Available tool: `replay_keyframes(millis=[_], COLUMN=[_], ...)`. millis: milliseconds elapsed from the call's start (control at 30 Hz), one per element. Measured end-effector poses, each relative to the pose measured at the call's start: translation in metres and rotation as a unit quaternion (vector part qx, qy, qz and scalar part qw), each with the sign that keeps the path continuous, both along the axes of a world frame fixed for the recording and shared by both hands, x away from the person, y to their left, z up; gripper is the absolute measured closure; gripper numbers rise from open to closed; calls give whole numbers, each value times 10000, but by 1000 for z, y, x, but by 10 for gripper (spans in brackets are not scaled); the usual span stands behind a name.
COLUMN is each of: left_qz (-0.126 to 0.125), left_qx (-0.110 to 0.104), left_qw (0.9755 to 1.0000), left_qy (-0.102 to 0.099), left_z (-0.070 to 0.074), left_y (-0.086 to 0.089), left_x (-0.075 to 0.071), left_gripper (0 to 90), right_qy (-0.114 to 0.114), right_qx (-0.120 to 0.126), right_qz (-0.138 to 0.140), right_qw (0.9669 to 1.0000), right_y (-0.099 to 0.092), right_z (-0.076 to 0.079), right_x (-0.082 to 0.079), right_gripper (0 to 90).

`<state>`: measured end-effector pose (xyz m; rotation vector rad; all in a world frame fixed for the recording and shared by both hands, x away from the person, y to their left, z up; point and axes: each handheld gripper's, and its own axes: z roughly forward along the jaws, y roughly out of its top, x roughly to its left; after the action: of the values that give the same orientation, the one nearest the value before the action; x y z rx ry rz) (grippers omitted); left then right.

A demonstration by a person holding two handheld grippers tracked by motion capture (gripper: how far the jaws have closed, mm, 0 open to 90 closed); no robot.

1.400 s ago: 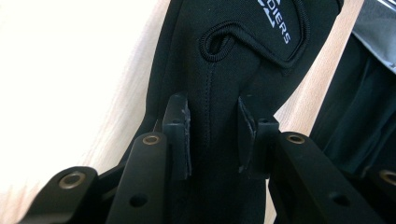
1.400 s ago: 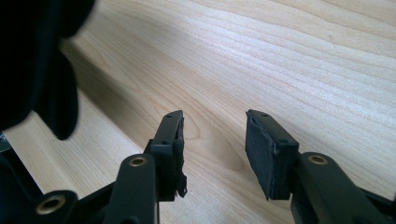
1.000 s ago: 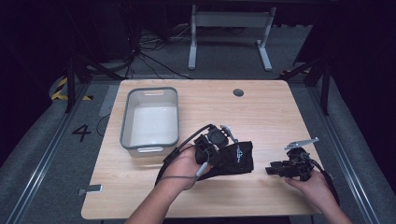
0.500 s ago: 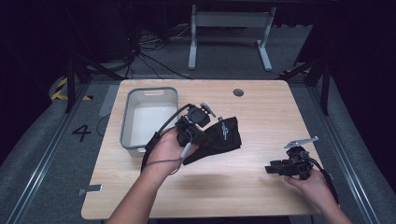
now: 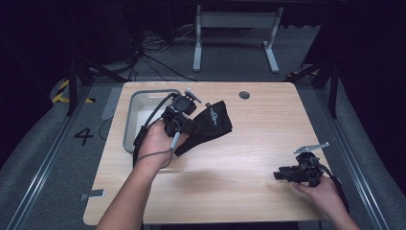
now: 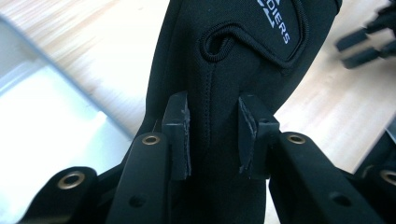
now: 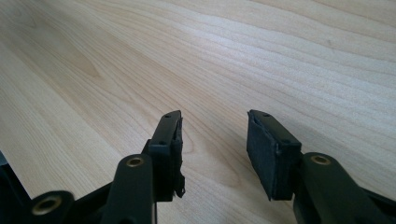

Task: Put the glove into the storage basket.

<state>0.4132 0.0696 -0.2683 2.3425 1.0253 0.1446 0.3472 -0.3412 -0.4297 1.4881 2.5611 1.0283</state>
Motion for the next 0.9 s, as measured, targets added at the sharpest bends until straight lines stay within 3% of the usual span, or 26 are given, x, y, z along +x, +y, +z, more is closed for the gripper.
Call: replay_keyframes(millis=[200, 400, 533, 633, 800, 900], left_qz=[384, 927, 1112, 1380, 1838, 2081], left_qx=[-114, -16, -167, -91, -231, -326], left_qw=[9992, 9956, 9936, 9902, 9824, 9775], left_qy=[13, -100, -113, -199, -226, -128], left_z=[-2, -6, -10, -12, -21, -28], left_y=[23, 44, 55, 64, 82, 91], left_x=[18, 38, 48, 55, 67, 74], left_gripper=[680, 679, 679, 678, 679, 679], right_qy=[26, 53, 50, 47, 96, 59], right_qx=[18, -5, -14, -17, -28, -60], right_qz=[-31, -125, -177, -195, -204, -177], right_qw=[10000, 9999, 9998, 9998, 9997, 9998], right_y=[-2, -6, -8, -10, -8, -6], right_z=[-1, -3, -3, -3, -4, -3], right_x=[-1, -4, -7, -8, -11, -12], right_gripper=[557, 551, 550, 549, 543, 542])
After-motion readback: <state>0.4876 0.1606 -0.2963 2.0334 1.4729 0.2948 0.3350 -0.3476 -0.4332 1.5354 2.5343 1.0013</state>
